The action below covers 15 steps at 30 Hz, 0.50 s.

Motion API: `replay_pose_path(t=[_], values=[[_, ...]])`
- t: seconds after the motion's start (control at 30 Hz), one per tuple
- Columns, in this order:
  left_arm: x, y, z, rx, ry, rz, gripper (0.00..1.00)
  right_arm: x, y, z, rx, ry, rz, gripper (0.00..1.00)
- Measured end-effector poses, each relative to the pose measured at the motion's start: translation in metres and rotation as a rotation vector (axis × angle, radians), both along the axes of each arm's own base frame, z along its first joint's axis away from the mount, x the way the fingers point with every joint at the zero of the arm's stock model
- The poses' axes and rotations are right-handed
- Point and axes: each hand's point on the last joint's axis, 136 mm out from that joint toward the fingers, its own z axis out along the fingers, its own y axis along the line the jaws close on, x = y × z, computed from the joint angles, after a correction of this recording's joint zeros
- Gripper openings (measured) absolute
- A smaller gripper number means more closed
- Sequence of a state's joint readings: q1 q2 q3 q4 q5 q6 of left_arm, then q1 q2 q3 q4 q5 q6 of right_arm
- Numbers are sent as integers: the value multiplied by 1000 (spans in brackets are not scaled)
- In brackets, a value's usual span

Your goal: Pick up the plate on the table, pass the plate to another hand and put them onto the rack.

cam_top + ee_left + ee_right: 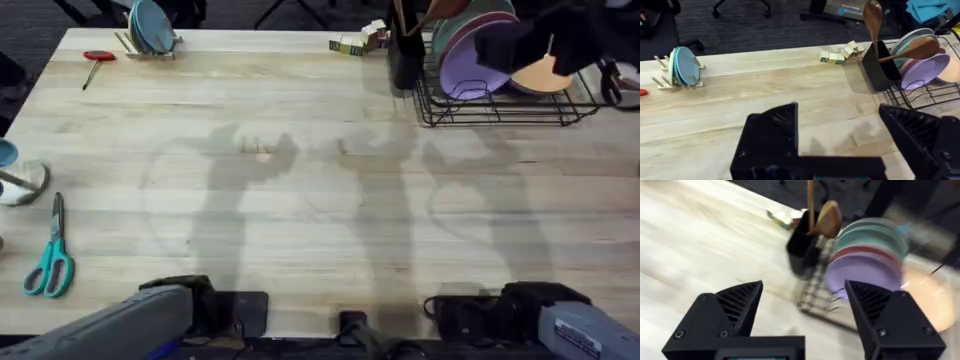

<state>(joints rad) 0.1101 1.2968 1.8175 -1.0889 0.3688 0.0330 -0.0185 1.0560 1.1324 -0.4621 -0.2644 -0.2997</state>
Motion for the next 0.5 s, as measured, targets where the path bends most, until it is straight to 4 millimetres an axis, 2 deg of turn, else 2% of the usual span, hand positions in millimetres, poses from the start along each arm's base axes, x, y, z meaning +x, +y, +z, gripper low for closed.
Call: replay_pose_path(t=[0.3,0.5], values=[[0,0,0,0,0,0,993,-24,4,7,413,140,-197,996],[1,0,2,1,-8,0,994,-30,4,16,549,154,-257,996]])
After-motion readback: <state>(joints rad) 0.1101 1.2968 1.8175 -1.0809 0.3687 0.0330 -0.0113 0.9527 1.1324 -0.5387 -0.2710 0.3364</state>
